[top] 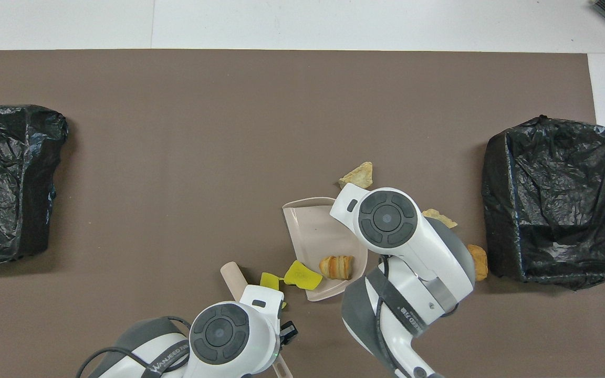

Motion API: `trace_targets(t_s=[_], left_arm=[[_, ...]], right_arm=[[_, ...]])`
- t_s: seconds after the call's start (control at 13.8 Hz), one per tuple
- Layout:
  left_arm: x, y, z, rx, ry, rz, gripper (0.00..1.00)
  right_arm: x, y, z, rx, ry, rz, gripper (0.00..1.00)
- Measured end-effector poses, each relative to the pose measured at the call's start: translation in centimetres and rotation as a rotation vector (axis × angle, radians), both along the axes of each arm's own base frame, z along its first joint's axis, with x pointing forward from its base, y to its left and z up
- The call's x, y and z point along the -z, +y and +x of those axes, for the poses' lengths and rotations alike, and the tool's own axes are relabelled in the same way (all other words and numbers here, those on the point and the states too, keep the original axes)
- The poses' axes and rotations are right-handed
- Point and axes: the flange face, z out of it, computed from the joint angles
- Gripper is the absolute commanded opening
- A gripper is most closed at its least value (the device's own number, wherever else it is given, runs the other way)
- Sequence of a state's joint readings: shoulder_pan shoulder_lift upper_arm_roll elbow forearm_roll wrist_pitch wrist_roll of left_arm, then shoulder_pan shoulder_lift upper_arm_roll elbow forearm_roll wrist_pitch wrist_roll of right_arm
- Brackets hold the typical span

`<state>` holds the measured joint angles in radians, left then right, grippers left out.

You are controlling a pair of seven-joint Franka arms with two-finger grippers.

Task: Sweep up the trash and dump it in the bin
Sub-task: 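Brush the debris into the dustpan held by the right gripper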

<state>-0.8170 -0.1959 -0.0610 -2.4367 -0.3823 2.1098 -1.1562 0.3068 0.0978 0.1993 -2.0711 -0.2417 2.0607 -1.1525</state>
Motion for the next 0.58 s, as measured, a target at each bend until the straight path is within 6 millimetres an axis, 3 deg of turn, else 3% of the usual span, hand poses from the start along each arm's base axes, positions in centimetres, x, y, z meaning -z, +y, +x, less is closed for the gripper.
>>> trace_targets(t_s=[0.58], left_arm=[[-1.3,-3.9,2.8,-0.02,-0.096,-0.177,0.0]], right_arm=[[0.3,0.4,-0.2,0.028,-0.02,0.012,0.0]])
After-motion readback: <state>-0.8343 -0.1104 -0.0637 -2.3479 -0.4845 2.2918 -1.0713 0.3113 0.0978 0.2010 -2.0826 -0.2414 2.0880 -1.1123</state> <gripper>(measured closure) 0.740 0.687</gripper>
